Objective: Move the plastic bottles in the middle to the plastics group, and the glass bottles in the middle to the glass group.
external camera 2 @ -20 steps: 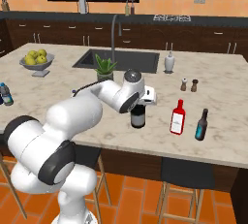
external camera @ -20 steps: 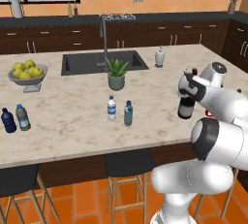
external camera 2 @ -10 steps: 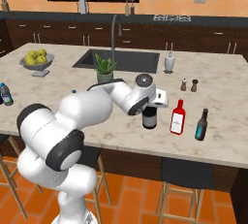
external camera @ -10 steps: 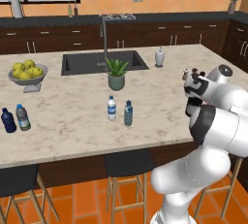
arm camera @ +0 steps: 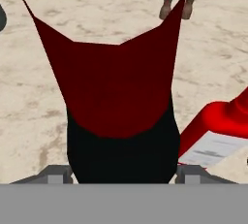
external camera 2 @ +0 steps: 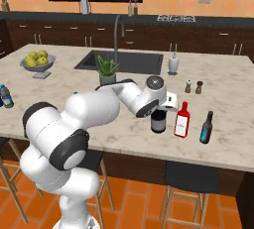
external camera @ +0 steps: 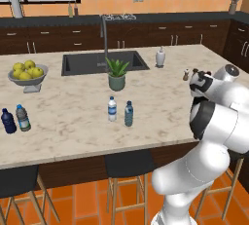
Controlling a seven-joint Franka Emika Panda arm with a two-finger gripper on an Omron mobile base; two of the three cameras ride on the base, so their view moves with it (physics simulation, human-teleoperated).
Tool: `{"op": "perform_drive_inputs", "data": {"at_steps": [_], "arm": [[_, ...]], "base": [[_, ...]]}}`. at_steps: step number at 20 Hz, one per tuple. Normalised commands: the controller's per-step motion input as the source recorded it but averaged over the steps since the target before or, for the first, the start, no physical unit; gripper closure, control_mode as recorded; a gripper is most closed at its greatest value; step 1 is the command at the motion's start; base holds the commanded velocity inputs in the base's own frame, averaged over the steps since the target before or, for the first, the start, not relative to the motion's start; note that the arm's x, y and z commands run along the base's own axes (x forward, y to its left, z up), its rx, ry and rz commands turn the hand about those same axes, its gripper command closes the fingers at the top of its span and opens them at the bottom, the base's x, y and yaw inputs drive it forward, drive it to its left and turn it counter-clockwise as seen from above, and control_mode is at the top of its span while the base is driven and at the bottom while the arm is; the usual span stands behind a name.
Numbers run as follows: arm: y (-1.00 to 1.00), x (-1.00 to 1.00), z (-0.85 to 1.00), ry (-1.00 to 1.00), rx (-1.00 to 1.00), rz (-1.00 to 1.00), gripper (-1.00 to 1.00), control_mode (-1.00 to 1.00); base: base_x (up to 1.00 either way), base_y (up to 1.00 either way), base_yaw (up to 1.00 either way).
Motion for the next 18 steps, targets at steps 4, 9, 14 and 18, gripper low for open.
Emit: {"op": "perform_drive_inputs", "data": {"at_steps": [4,9,14,18], "arm": [[0.0,0.04,-0.44,-0.01,0.0,-0.04,1.0,-1.0],[-0.02,0.0,-0.17,-0.01,0.0,-0.03,1.0,-1.0],[-0.04,0.02,-0.27,-0.06,0.0,-0.02,1.0,-1.0],[-0.16,0.21,0.03,-0.07,0.0,-0.04,1.0,-1.0]], "base": [[0.0,0.0,0.0],[0.0,0.0,0.0],[0.0,0.0,0.0],[0.0,0.0,0.0]]}}
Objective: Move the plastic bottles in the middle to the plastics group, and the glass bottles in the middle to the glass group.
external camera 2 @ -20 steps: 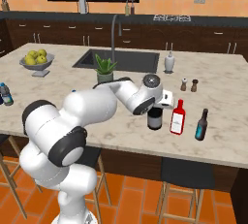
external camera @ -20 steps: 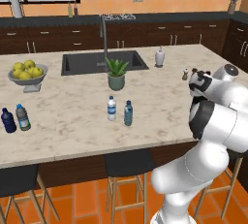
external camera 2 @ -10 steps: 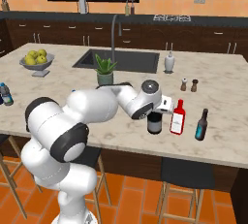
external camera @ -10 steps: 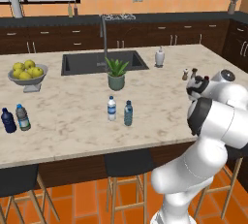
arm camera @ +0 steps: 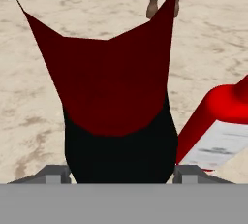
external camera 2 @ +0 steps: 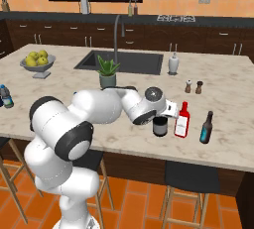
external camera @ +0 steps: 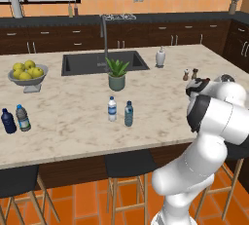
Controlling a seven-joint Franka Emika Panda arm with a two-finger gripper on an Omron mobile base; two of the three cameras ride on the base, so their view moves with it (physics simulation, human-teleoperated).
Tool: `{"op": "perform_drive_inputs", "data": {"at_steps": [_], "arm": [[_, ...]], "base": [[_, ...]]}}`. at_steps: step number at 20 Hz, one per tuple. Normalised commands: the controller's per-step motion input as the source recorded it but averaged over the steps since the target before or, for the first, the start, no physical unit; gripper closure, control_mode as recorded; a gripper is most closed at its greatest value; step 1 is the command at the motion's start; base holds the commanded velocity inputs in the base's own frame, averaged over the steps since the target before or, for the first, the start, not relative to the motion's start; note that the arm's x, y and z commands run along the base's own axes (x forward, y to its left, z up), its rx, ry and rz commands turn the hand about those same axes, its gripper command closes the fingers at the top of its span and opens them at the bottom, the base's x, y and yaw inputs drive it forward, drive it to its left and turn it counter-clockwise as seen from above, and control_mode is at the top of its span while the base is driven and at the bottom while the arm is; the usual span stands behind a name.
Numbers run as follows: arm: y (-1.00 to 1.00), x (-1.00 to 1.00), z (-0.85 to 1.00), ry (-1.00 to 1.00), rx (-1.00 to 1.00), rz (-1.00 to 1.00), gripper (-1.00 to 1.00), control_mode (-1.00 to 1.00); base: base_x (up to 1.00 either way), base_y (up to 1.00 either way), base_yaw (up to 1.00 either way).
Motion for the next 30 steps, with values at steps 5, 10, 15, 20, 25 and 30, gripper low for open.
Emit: {"op": "perform_drive_inputs", "data": {"at_steps": [5,10,15,20,25,30], "arm": [[-0.11,0.2,-0.02,-0.01,0.0,-0.04,1.0,-1.0],[0.0,0.0,-0.32,0.0,0.0,-0.01,1.0,-1.0],[0.0,0.0,-0.04,0.0,0.0,-0.01,-1.0,-1.0],[0.0,0.0,0.08,0.0,0.0,0.0,-1.0,-1.0],[0.0,0.01,0.11,0.0,0.0,0.0,-1.0,-1.0],[0.0,0.0,0.26,0.01,0.0,0.0,-1.0,-1.0]], "base": [[0.0,0.0,0.0],[0.0,0.0,0.0],[0.0,0.0,0.0],[0.0,0.0,0.0],[0.0,0.0,0.0],[0.0,0.0,0.0]]}}
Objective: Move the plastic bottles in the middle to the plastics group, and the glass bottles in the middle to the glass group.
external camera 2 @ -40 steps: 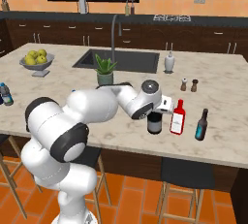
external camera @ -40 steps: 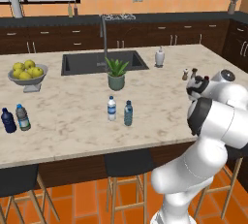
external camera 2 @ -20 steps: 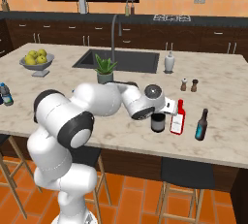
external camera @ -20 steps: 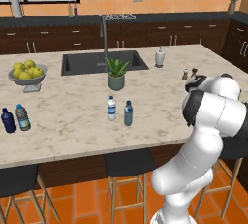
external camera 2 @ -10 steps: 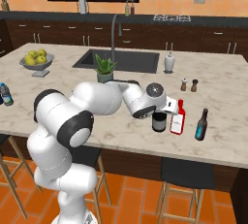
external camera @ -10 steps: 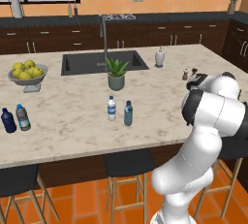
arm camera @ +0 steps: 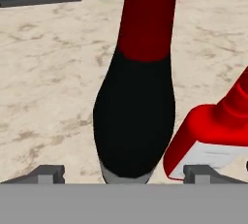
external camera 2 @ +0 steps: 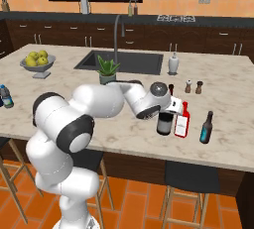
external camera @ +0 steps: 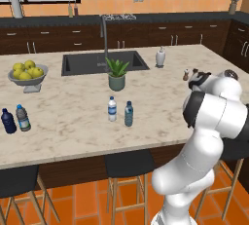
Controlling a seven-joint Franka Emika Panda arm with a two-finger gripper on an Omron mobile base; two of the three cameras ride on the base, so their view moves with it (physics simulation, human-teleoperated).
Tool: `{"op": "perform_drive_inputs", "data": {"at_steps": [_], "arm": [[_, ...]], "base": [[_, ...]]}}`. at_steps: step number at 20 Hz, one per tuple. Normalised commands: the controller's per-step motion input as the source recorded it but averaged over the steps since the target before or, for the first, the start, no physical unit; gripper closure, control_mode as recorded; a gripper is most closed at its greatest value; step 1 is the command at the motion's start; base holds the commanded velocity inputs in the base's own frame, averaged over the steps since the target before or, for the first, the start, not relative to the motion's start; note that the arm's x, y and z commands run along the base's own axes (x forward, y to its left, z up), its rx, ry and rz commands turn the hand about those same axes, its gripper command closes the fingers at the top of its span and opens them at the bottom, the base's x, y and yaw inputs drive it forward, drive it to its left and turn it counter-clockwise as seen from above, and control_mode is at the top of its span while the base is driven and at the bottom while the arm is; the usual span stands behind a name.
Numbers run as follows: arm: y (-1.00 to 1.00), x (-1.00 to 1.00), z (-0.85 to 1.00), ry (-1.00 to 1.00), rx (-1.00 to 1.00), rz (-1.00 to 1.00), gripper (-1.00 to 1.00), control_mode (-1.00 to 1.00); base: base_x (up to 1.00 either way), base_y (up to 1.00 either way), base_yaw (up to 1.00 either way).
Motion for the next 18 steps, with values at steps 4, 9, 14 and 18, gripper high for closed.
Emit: {"op": "perform_drive_inputs", "data": {"at_steps": [4,9,14,18], "arm": [[0.0,-0.05,0.64,0.0,0.0,0.0,-1.0,-1.0],[0.15,-0.27,0.71,0.0,0.0,0.0,-1.0,-1.0],[0.75,-0.35,0.53,0.01,-0.03,0.0,-1.0,-1.0],[1.0,-0.32,0.12,0.07,-0.1,0.0,-1.0,-1.0]], "base": [[0.0,0.0,0.0],[0.0,0.0,0.0],[0.0,0.0,0.0],[0.0,0.0,0.0]]}}
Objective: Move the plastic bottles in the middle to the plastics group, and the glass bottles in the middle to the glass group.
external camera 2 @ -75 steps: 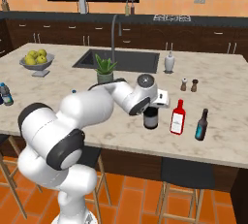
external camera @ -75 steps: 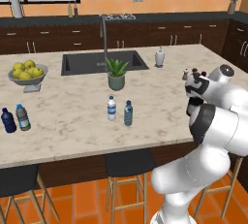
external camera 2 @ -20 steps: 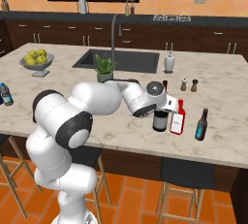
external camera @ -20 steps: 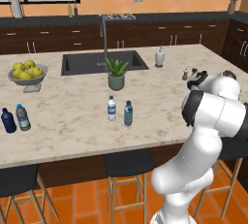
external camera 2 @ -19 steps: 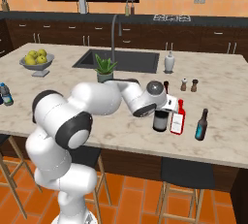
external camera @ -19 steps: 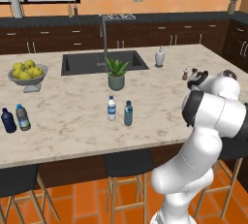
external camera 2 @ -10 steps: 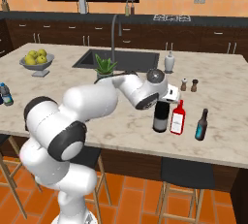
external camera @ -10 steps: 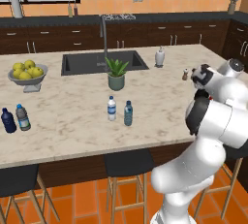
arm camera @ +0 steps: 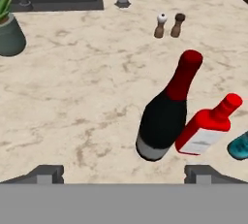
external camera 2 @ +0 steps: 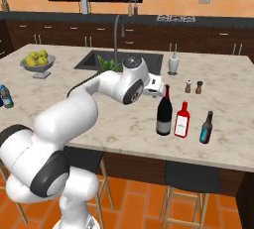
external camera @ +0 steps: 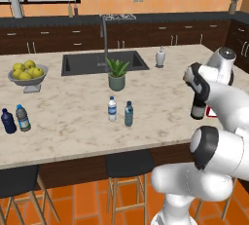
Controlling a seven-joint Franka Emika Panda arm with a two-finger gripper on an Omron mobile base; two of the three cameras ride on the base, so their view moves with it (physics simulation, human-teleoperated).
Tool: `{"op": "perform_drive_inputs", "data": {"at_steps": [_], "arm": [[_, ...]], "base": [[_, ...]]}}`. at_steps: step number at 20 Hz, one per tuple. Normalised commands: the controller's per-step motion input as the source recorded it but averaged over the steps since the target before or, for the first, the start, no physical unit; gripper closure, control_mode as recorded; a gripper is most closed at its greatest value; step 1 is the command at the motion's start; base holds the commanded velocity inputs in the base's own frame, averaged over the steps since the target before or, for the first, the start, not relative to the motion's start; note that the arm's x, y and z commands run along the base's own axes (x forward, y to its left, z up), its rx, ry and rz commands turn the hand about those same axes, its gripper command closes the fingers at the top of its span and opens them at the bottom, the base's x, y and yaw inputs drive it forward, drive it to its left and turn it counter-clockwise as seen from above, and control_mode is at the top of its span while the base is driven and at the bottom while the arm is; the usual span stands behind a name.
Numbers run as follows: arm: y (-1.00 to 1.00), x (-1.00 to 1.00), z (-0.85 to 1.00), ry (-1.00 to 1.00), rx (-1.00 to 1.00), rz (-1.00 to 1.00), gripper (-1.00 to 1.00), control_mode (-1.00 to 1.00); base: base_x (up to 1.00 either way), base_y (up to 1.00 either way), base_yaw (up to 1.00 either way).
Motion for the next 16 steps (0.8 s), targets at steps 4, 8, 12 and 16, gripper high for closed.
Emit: {"op": "perform_drive_inputs", "data": {"at_steps": [4,8,12,16], "arm": [[1.0,-0.33,0.0,0.0,-0.14,0.0,-1.0,-1.0],[1.0,-0.14,0.0,-0.02,-0.13,0.0,-1.0,-1.0],[0.74,0.0,0.2,-0.15,0.01,0.05,-1.0,-1.0],[0.16,0.0,0.3,-0.09,0.15,0.14,-1.0,-1.0]], "base": [[0.0,0.0,0.0],[0.0,0.0,0.0],[0.0,0.0,0.0],[0.0,0.0,0.0]]}}
